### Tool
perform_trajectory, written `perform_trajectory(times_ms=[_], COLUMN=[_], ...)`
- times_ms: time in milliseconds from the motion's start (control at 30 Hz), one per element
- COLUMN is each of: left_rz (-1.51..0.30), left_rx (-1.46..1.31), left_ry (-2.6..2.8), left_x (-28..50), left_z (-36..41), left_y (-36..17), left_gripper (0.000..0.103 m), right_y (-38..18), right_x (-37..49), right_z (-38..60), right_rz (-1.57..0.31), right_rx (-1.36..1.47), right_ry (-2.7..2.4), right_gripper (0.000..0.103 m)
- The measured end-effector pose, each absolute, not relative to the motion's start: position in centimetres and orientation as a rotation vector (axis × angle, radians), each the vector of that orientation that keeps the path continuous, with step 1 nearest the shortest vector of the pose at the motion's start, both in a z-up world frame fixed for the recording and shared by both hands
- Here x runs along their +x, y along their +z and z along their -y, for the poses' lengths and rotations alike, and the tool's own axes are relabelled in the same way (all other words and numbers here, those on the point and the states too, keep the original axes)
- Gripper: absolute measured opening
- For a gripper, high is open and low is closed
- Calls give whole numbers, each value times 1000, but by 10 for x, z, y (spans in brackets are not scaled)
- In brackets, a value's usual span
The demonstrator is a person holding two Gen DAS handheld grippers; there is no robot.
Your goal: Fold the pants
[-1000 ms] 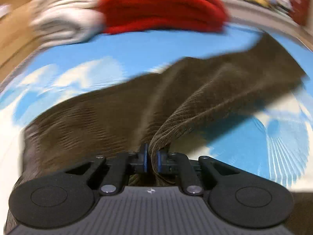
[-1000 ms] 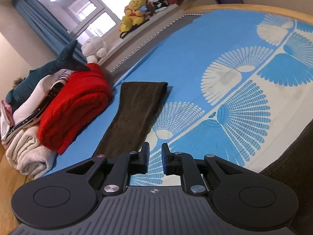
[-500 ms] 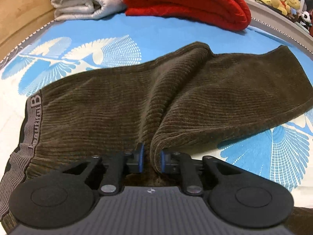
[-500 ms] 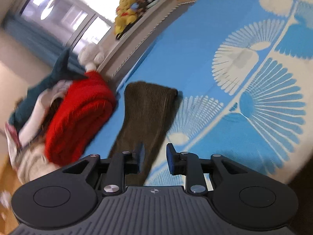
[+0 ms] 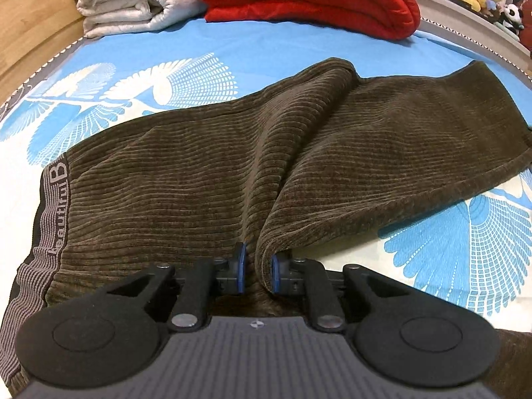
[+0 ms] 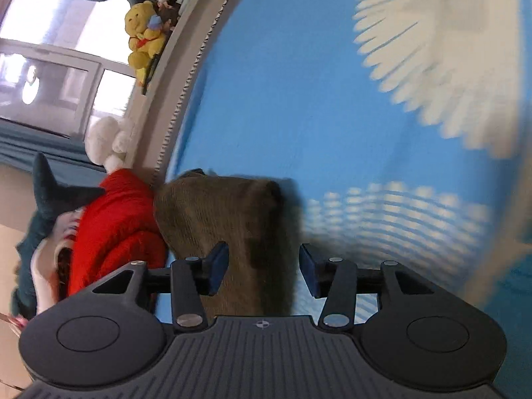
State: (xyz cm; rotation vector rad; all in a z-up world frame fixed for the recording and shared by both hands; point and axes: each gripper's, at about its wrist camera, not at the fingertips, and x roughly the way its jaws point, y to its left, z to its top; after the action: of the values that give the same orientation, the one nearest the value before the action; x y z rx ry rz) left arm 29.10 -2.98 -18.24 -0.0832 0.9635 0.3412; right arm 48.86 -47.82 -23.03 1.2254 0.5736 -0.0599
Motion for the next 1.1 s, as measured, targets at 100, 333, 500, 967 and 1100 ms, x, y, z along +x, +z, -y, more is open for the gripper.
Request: perform_trajectory(times_ms=[100, 333, 500, 967, 1100], left_rz=[-968, -977, -1017, -1039, -1035], left_rx=[-84, -88, -110, -122, -116], left_ry=[343, 324, 340, 338, 326], left_x=[291, 292, 296, 299, 299], left_z=[30, 26, 20, 21, 21], left_y=[-183, -182, -184, -182, -183], left_gripper=[17, 19, 20, 23, 23], right_y=[-228, -137, -86, -193, -194], right_x=[512, 497, 396, 335, 358], right_z=[472, 472, 459, 571, 575], right_rz=[-568, -335, -239, -498, -557], right_rx=[1203, 1107, 875, 1208, 1130], right_ry=[-11, -95, -195, -425, -492], right_gripper=[50, 8, 12, 59, 15])
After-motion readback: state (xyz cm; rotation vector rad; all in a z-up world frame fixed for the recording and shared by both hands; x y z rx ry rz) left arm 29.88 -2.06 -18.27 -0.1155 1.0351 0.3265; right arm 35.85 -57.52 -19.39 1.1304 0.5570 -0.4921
